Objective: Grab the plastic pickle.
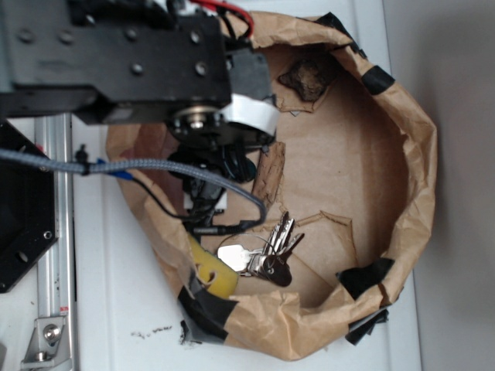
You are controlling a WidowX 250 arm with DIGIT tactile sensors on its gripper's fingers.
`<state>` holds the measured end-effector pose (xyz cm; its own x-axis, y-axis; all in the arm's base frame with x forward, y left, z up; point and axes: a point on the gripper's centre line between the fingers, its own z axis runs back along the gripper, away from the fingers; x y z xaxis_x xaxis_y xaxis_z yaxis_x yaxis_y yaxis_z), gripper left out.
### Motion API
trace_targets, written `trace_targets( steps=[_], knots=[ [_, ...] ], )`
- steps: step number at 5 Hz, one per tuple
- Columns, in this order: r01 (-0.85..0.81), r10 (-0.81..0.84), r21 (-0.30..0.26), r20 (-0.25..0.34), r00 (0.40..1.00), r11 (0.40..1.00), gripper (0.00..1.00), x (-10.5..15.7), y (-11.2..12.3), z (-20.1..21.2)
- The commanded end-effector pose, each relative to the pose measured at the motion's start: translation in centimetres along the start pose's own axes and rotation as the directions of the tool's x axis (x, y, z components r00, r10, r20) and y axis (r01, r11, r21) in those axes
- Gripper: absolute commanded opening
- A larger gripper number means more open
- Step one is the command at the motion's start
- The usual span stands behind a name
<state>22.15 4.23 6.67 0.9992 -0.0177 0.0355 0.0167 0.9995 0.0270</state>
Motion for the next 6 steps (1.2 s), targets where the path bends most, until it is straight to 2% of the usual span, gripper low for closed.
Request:
trace_targets(
  steps=[1,2,3,5,6],
  knots=[
    [0.070,-0.067,-0.089,0.041,0.997,0.994,1.00,-0.3,-1.1,-6.1],
    [0.050,-0.045,-0.108,0.045,0.998,0.993,0.00,-0.1,-0.8,-6.0],
    [0.046,-0.043,-0.086,0.035,0.998,0.995,0.00,-0.2,-0.5,-6.0],
    [0.065,-0.060,-0.067,0.085,0.995,0.996,0.00,0.2,-0.5,-3.3],
    [0.060,-0.052,-0.056,0.132,0.990,0.997,0.00,0.7,-0.4,-0.4]
  ],
)
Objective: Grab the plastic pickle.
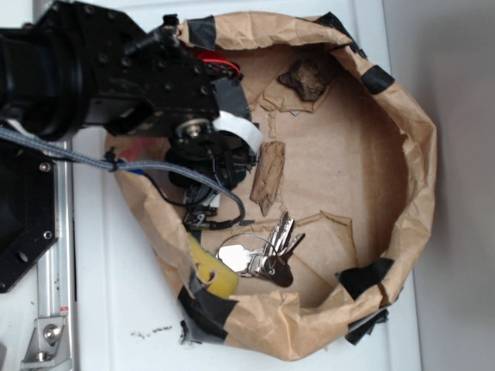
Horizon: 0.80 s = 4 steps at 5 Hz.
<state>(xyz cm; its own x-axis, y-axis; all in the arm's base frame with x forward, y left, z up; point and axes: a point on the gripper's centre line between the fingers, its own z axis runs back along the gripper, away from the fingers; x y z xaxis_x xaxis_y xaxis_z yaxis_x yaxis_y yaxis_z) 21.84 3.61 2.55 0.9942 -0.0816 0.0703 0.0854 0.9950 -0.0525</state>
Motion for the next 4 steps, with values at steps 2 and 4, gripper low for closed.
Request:
trace_targets(
  steps=[2,4],
  knots=[
    [-0.230,0.228,-0.012,0.182,0.956,0.973,0.00,4.7,-2.1,13.4],
    [-0.310,0.305,0.027,0.127,0.944,0.950,0.00,5.3,-3.3,12.5]
  ],
)
